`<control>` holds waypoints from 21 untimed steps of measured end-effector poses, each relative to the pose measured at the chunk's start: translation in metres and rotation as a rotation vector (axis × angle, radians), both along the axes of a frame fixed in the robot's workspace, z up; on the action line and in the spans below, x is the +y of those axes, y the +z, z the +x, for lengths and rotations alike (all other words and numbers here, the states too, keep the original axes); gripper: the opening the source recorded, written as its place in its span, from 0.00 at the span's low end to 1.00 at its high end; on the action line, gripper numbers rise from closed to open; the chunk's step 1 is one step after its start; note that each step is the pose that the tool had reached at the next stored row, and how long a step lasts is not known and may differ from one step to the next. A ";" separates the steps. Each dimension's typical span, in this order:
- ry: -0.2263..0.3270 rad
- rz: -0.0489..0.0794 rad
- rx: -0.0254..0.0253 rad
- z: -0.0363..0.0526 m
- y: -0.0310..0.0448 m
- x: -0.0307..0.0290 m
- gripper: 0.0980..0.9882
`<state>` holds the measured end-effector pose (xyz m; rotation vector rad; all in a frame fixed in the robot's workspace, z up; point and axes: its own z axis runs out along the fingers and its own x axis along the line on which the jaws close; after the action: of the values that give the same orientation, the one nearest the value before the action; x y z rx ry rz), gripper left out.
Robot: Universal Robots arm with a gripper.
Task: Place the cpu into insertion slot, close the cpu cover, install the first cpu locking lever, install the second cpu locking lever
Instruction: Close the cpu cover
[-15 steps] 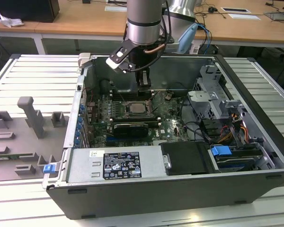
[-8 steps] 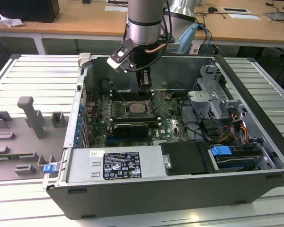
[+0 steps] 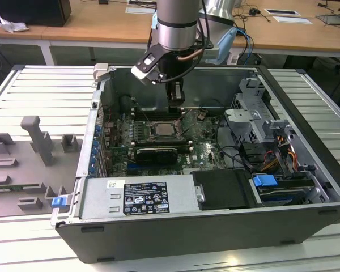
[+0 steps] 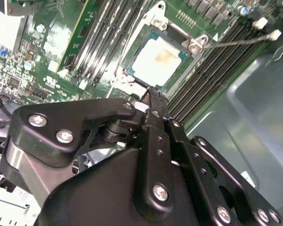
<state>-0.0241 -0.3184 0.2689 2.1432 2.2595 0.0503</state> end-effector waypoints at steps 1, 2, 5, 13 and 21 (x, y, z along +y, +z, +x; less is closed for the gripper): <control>0.000 0.000 0.0000 0.0010 0.0000 0.0000 0.01; 0.000 0.000 0.0000 0.0010 0.0009 0.0000 0.01; 0.000 0.000 0.0000 0.0012 0.0057 0.0000 0.01; 0.000 0.000 -0.0001 0.0129 0.0064 0.0000 0.01; 0.000 0.000 0.0006 0.0412 0.0053 0.0000 0.01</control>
<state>0.0171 -0.3184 0.2742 2.1433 2.2602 0.0497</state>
